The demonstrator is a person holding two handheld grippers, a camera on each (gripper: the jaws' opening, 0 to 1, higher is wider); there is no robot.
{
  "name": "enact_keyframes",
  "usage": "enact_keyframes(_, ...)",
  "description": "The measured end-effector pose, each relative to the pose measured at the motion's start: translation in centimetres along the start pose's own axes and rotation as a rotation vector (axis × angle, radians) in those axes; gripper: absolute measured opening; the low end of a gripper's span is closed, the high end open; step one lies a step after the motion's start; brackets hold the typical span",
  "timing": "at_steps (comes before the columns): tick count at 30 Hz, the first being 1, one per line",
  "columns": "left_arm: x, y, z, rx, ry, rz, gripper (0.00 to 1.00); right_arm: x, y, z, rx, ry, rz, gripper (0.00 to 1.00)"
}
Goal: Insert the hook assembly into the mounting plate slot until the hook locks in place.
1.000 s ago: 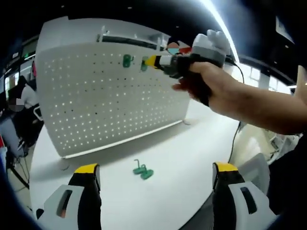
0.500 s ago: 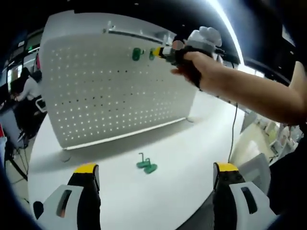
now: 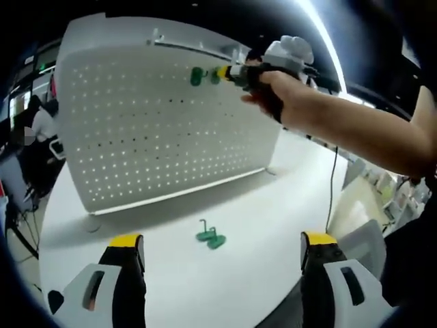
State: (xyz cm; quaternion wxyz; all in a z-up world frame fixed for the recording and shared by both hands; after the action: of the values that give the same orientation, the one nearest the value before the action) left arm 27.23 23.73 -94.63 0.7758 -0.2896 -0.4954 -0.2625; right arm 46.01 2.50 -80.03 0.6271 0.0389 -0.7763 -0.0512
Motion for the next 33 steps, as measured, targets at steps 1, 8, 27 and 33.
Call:
enact_keyframes(1,0.0,0.1,0.0,0.001,0.001,0.002,0.95,-0.1,-0.1,0.0,-0.012,0.005,0.007,0.0)
enact_keyframes(8,-0.2,0.7,0.4,0.016,-0.001,0.02,0.92,-0.3,-0.1,-0.4,-0.022,0.021,0.0,0.0)
enact_keyframes(27,0.3,0.5,1.3,0.049,-0.033,0.044,0.89,-0.3,-0.1,-0.3,-0.023,0.075,0.048,0.0)
enact_keyframes(33,0.5,0.4,2.2,0.069,-0.05,0.059,0.88,-0.8,0.0,0.0,-0.029,0.098,0.057,0.01)
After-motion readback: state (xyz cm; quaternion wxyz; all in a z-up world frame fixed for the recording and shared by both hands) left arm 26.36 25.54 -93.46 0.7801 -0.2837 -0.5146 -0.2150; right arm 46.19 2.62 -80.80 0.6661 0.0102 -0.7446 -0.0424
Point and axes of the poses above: the point that each gripper's makers call its tool centre point, and the gripper's own axes: z roughly backward along the fingers, y roughly to its left, x roughly out of its top, the point moved 4 cm from there along z, roughly backward along the fingers, and after that the axes turned 8 degrees about -y, right-handed, at the moved point
